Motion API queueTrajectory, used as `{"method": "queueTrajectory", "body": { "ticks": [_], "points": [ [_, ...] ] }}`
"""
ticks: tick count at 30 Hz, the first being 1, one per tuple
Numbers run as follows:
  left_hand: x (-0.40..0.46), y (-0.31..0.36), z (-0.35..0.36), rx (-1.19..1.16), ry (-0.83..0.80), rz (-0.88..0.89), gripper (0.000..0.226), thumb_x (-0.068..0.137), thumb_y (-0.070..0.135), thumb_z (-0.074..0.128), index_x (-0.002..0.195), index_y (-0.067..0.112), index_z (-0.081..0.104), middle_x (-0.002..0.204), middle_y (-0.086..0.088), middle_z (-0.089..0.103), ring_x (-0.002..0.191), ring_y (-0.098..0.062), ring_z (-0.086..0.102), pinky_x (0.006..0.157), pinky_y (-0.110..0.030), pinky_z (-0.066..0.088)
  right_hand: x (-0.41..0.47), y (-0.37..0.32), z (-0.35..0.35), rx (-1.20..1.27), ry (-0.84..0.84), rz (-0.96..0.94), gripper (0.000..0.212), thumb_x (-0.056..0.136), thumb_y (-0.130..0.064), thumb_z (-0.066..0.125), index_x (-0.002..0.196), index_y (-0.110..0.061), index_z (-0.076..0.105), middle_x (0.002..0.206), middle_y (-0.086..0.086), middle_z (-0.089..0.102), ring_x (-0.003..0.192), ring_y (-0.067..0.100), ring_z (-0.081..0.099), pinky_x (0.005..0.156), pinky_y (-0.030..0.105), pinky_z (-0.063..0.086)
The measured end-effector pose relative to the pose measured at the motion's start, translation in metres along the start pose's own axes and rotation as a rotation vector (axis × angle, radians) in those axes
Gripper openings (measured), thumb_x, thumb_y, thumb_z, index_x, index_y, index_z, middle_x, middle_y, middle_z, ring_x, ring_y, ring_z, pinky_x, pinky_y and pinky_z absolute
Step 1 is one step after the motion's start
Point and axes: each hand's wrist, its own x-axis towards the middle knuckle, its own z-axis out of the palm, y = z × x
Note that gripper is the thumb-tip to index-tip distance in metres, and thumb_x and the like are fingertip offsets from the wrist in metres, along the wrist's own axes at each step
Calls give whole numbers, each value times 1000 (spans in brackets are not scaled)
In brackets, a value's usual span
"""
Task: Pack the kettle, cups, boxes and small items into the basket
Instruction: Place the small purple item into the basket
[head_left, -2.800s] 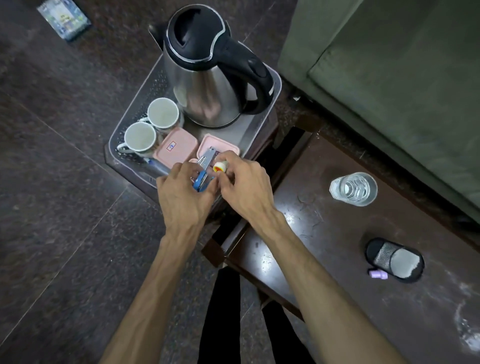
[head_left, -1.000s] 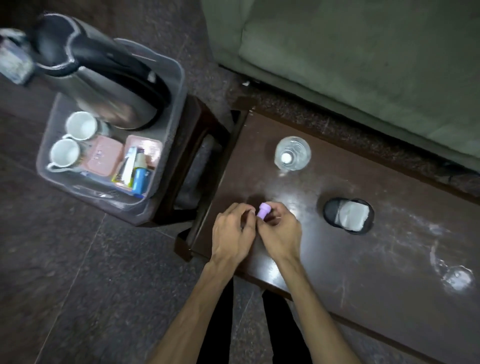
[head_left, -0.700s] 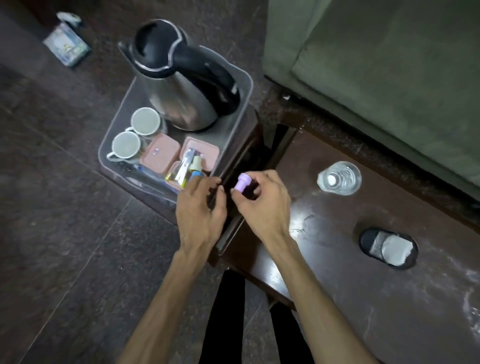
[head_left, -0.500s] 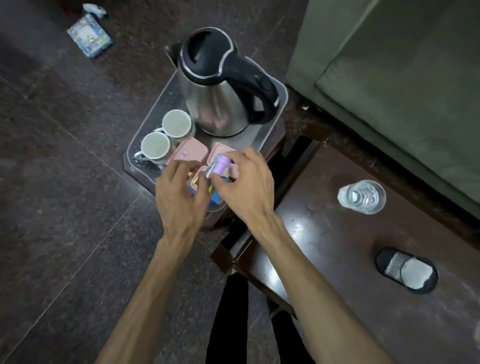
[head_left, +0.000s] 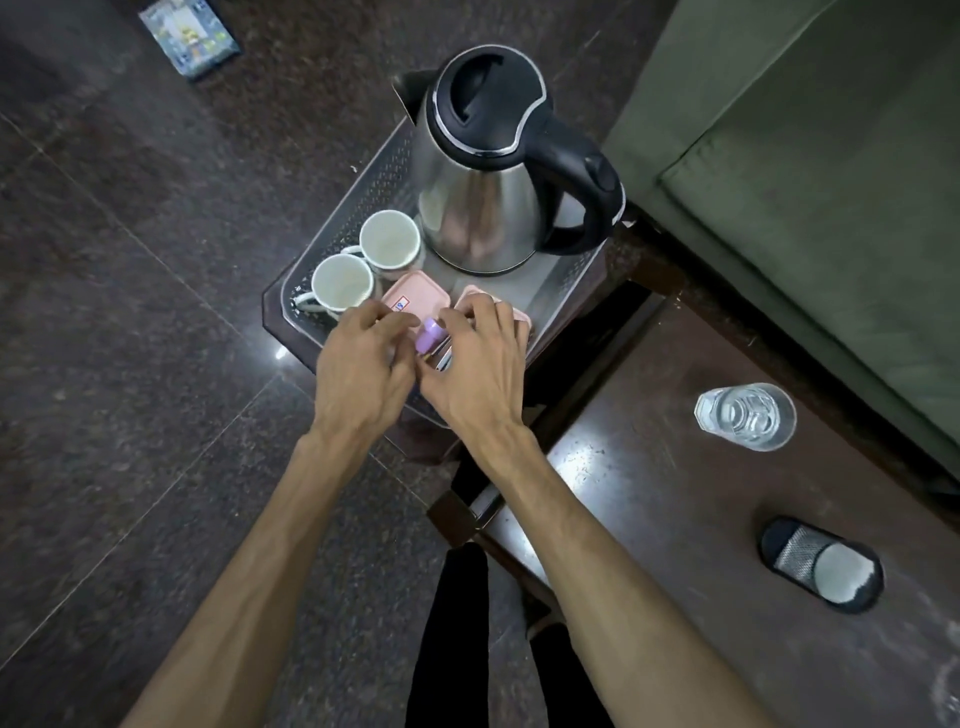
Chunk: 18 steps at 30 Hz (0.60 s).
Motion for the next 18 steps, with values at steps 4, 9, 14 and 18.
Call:
{"method": "queueTrajectory", "body": {
  "ticks": [4, 9, 14, 18],
  "points": [
    [-10, 4, 9, -11, 165, 6, 26, 94, 22, 58, 110, 10, 73, 113, -12, 67, 107, -32, 60, 83, -41, 48, -14, 8, -15, 116, 52, 54, 37, 80, -40, 76, 107, -16, 79, 112, 2, 67, 110, 26, 60, 97, 42, 44],
    [-28, 47, 32, -99, 311, 105, 15, 90, 14, 63, 102, 11, 71, 102, -8, 66, 96, -30, 60, 78, -38, 46, -46, 51, -46, 282, 192, 176, 14, 82, -18, 73, 94, -16, 79, 99, -1, 71, 93, 22, 63, 86, 42, 52],
    [-52, 123, 84, -180, 185, 296, 13, 88, 12, 67, 99, 10, 73, 99, -7, 68, 93, -31, 65, 86, -42, 53, -89, 122, -84, 273, 301, 395, 8, 81, -10, 77, 85, -17, 78, 90, -6, 73, 87, 20, 66, 85, 26, 49],
    [-67, 191, 132, -179, -74, 332, 38, 82, 27, 75, 117, 10, 71, 117, -8, 67, 106, -29, 66, 92, -43, 56, -129, 188, -117, 211, 382, 538, 13, 79, -8, 77, 88, -18, 79, 94, -5, 73, 91, 20, 66, 87, 39, 54]
  ]
}}
